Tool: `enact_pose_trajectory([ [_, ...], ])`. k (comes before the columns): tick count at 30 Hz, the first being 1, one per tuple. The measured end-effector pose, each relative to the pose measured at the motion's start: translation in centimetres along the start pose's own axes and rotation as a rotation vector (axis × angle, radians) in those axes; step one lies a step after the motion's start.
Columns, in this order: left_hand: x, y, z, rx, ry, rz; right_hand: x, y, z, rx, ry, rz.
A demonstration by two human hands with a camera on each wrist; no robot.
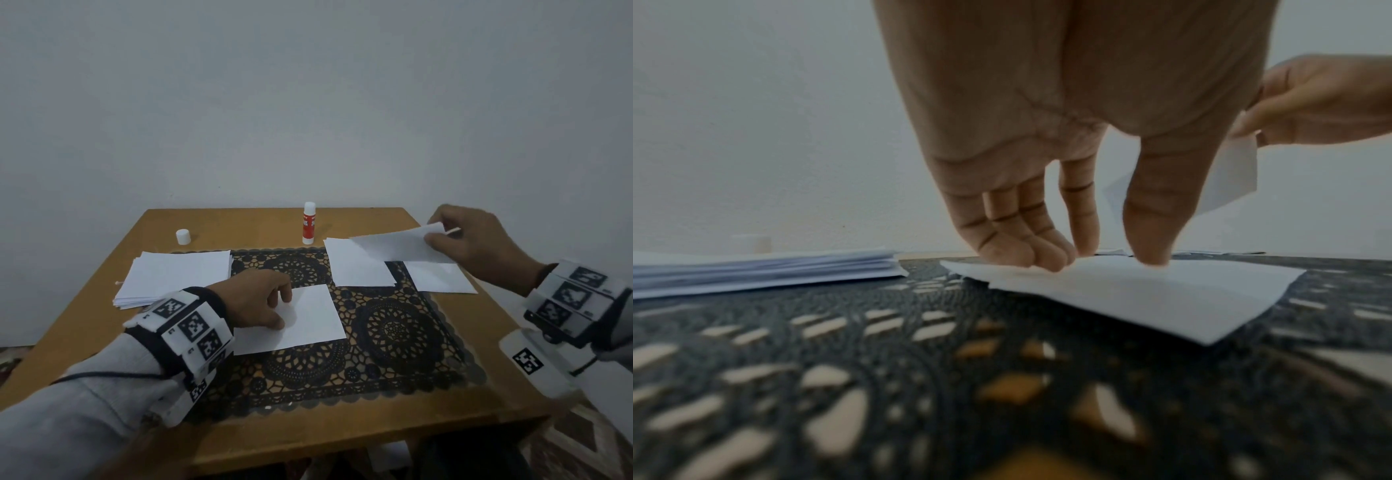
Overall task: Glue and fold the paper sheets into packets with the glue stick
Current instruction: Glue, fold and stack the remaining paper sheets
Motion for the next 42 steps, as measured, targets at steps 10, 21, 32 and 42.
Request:
enact_pose_trajectory([
  [10,0.5,-2.6,-4.6,-0.19,-0.656,-0.043,4.8,0.7,4.9,0.184,0.595,0.306],
  [21,3.7,-4.8,-3.1,-0.202,-0.804,-0.315,6.9,-1.2,11.9,0.471,0.82,0.562],
  [32,5.2,-4.7,-1.5,-0.175,-0.749,-0.464,5.7,-2.2,14.5,0.672,0.765,0.669],
  [42,6.2,-4.2,-0.9,-0.12,-0.671,-0.485,5.5,-2.2,14.7,0.654,0.578,0.533],
])
Point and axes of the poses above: each hand's wrist, its own y-axis towards the middle knuckle, its own z-axis out of the palm, x = y × z, the point moved 7 cm from there along y, towards the middle knuckle, and after that the axes turned 4 degrees about -x, right-handed, at the moved point
